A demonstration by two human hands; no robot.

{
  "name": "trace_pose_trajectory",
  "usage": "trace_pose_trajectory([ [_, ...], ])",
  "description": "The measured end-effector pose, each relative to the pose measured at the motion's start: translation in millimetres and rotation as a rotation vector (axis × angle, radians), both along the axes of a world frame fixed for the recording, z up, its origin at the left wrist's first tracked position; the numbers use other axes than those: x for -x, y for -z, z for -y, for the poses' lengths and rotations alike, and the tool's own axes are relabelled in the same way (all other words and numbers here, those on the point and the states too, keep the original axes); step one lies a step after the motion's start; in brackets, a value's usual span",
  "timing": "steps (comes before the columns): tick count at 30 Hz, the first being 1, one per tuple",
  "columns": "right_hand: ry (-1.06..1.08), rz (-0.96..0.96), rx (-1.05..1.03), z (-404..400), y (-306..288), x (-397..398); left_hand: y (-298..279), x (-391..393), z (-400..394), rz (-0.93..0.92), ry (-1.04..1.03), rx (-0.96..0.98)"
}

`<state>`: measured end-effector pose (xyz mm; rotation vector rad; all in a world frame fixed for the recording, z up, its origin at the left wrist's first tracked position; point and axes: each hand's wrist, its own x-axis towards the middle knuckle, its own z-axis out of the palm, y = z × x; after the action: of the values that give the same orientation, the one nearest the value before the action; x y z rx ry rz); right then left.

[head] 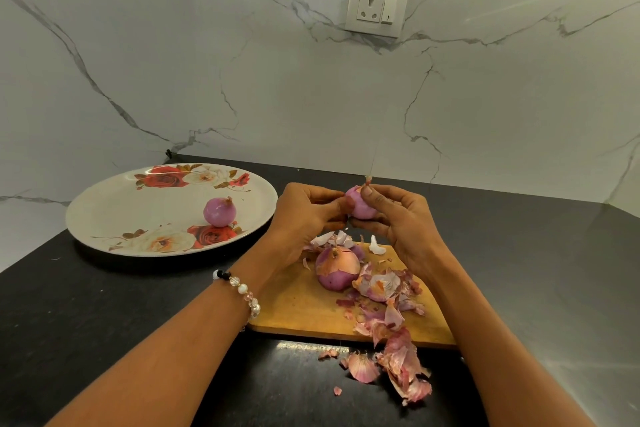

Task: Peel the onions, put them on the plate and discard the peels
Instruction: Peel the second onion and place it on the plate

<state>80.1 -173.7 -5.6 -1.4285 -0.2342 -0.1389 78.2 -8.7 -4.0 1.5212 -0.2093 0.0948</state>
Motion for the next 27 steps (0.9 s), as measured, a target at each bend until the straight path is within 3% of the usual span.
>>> trace_pose_trajectory([
  [10, -0.031, 0.000, 0.081, 2, 4, -2, -2, 0, -7, 0.122, -0.049, -0.203],
  [21, 0.047, 0.155, 0.144, -9, 7, 1, 8, -5, 0, 0.276, -0.338, -0.375],
  [27, 0.053, 0.188, 0.152, -9, 8, 2, 8, -5, 1, 0.212, -0.329, -0.328],
])
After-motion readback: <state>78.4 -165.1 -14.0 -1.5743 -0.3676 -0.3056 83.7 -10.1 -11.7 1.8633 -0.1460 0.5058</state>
